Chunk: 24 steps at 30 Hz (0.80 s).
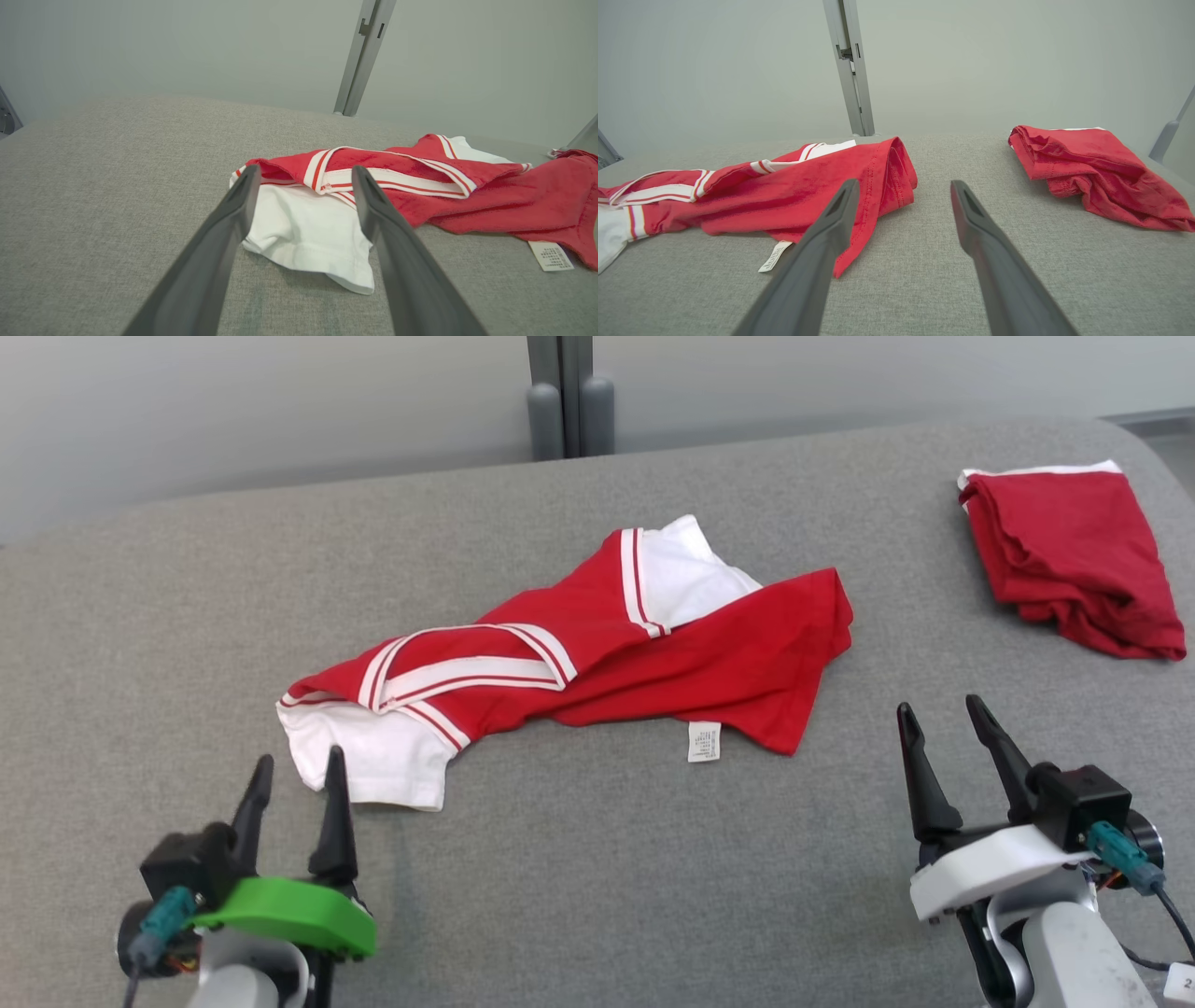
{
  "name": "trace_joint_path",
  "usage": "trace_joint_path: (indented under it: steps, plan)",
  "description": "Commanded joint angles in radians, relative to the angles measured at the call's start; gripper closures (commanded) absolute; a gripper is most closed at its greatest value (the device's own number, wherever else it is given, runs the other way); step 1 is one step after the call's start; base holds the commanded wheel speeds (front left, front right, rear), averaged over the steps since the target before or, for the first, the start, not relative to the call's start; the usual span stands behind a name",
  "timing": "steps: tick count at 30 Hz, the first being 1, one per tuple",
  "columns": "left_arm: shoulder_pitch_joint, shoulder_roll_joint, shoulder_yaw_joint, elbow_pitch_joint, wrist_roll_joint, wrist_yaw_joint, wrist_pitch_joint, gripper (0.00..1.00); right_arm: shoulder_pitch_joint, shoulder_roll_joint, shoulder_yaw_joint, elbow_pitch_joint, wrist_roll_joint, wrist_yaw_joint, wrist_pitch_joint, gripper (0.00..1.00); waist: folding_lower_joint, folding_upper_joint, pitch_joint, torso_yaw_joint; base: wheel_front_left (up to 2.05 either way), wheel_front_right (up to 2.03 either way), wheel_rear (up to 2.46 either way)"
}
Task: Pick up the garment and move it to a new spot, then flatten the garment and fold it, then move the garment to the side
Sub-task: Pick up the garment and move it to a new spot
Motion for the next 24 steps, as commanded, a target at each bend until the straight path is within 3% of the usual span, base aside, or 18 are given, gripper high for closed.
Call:
trace_joint_path:
  steps: [1,10,24]
  plan:
    - [0.032,-0.013,0.010,-0.011,0.019,-0.007,0.000,0.00,0.023,-0.004,-0.005,-0.002,-0.003,-0.002,0.000,0.00,0.0000,-0.0001,-0.034,0.005,0.00,0.00,0.00]
    - [0.157,-0.092,0.054,-0.074,0.086,-0.025,0.000,0.00,0.099,-0.004,-0.001,-0.017,0.003,-0.002,0.000,0.00,0.0000,-0.0001,-0.090,0.009,0.00,0.00,0.00]
    - [0.197,-0.130,0.109,-0.079,0.117,-0.047,0.000,0.00,0.116,-0.004,0.020,-0.001,0.017,-0.002,0.000,0.00,0.0000,-0.0001,-0.103,0.010,0.00,0.00,0.00]
